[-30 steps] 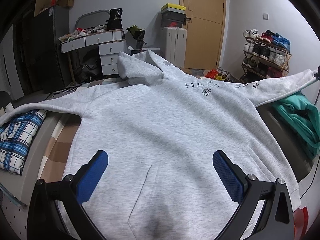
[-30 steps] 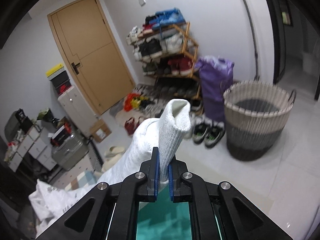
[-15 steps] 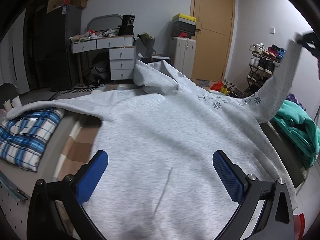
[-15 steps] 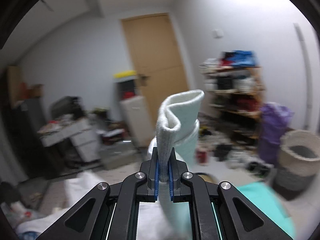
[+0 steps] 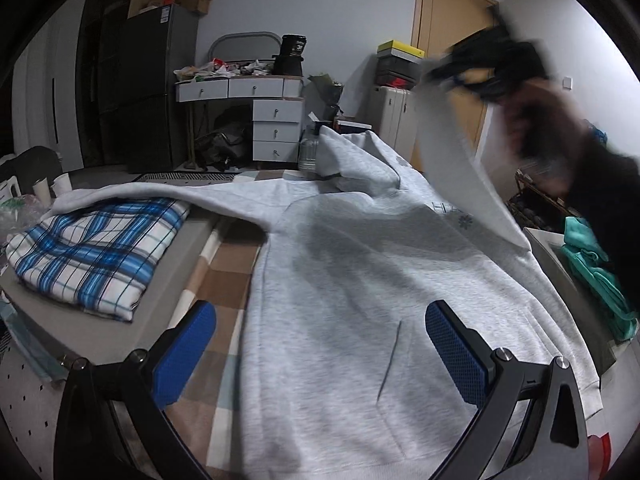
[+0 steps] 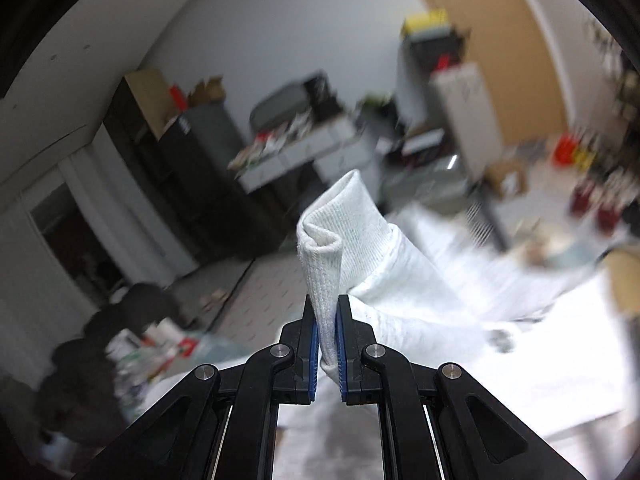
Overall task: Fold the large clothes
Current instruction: 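Lift the held sleeve and carry it across the hoodie body with the right tool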
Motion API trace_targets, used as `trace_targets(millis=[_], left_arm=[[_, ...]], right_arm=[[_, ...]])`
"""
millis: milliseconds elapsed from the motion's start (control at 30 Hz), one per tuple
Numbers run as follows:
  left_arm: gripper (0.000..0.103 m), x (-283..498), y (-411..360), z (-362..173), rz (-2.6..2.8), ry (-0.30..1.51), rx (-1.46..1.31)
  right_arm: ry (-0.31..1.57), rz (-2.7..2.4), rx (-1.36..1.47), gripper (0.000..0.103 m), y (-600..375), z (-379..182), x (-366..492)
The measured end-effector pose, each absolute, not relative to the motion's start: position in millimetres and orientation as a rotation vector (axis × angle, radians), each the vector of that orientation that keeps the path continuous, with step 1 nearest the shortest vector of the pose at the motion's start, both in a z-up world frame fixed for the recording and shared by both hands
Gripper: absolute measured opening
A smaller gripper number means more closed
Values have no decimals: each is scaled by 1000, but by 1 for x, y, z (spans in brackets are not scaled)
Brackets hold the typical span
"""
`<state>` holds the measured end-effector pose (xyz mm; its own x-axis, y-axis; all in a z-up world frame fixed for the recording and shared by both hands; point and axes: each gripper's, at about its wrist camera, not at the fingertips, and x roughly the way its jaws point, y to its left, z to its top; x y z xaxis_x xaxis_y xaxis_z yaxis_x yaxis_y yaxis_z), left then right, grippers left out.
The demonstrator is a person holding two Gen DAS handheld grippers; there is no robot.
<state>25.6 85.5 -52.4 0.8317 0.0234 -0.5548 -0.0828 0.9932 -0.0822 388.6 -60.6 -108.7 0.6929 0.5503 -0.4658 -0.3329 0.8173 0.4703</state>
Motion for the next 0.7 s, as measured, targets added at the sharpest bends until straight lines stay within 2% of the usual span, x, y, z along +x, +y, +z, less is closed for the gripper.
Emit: trace_targets(millis=[133,300,500,600,633,667,700], left_arm=[[102,19,88,-57,42,593,-104],[102,16,96,-64,36,615,-110],[102,15,107,-66,51,626,-132],[102,15,109,-67,55,636,-138],[102,14,108,-66,55,638,-138],[102,13,109,-66,56,638,-139],[102,12,109,-66,56,636,-138]], right_arm=[[793,556,408,8,-6,-191,434],[931,558,381,8,35,-265,451],[1068,554,334,12,57,-309,443],[1094,580,317,23,59,-310,433],[1110,598,314,35,58,-309,432],[1132,640,323,56,56,-308,426],[1141,691,337,65,53,-305,421]])
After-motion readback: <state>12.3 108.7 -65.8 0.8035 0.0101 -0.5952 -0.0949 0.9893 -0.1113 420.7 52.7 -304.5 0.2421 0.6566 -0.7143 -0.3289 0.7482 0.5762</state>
